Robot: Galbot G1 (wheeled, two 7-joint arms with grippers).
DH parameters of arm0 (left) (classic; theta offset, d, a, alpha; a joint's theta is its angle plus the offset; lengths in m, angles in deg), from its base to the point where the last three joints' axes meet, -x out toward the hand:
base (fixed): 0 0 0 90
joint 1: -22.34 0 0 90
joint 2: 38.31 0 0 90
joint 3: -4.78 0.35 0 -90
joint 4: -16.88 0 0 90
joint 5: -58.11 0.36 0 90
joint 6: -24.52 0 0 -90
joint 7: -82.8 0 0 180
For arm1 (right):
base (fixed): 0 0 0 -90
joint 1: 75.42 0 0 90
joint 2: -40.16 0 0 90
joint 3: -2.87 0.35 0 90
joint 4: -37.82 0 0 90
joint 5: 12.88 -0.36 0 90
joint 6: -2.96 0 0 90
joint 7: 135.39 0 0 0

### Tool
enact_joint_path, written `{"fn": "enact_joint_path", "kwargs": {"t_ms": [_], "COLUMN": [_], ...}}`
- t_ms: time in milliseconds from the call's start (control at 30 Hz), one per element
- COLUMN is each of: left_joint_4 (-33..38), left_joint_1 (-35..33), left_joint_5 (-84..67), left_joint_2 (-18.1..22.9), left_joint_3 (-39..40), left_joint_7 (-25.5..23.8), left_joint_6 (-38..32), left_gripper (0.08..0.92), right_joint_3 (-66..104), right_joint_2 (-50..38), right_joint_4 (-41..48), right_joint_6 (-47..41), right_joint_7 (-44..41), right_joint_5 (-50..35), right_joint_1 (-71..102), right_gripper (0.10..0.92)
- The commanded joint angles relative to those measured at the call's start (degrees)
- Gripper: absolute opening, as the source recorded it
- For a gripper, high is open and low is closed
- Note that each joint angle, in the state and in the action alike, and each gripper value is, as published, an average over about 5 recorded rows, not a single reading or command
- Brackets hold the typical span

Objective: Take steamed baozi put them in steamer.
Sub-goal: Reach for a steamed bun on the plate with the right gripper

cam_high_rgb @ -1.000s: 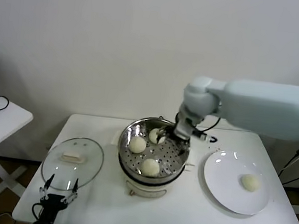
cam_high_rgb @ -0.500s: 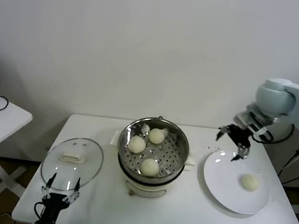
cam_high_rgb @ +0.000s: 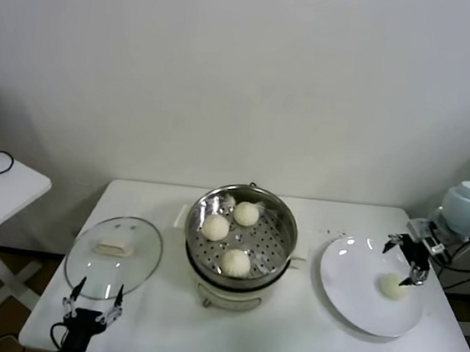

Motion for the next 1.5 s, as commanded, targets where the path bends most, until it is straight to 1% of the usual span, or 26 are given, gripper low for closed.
{"fn": "enact_joint_path", "kwargs": {"t_ms": [33, 467, 867, 1400, 1500], "left_joint_4": [0.09, 0.26, 0.09, 0.13, 0.11], "left_joint_1": [-0.32, -0.89, -0.82, -0.70, -0.61], "left_joint_5": [0.51, 1.05, 1.00, 1.18, 1.22], "left_joint_2": [0.24, 0.57, 0.49, 0.61, 0.67], "left_joint_3": [0.03, -0.01, -0.18, -0.05, 0.03], "left_joint_7": [-0.05, -0.04, -0.02, -0.06, -0.06], "left_joint_6": [0.19, 0.13, 0.08, 0.11, 0.11], "left_gripper": [0.823, 0.823, 0.823, 0.823, 0.823], "right_joint_3": [17.75, 23.44, 27.21, 29.86, 30.00], "right_joint_2": [-1.23, 2.74, 5.06, 5.96, 5.90], "right_joint_4": [9.41, 14.96, 15.95, 15.99, 15.92], "right_joint_6": [0.95, 1.84, 2.49, 2.00, 1.96], "right_joint_7": [0.66, 2.56, 3.97, 4.86, 4.83], "right_joint_5": [8.97, 10.88, 13.26, 13.72, 13.73], "right_joint_1": [20.04, 25.18, 28.45, 30.59, 30.55], "right_gripper": [0.823, 0.823, 0.823, 0.822, 0.810]}}
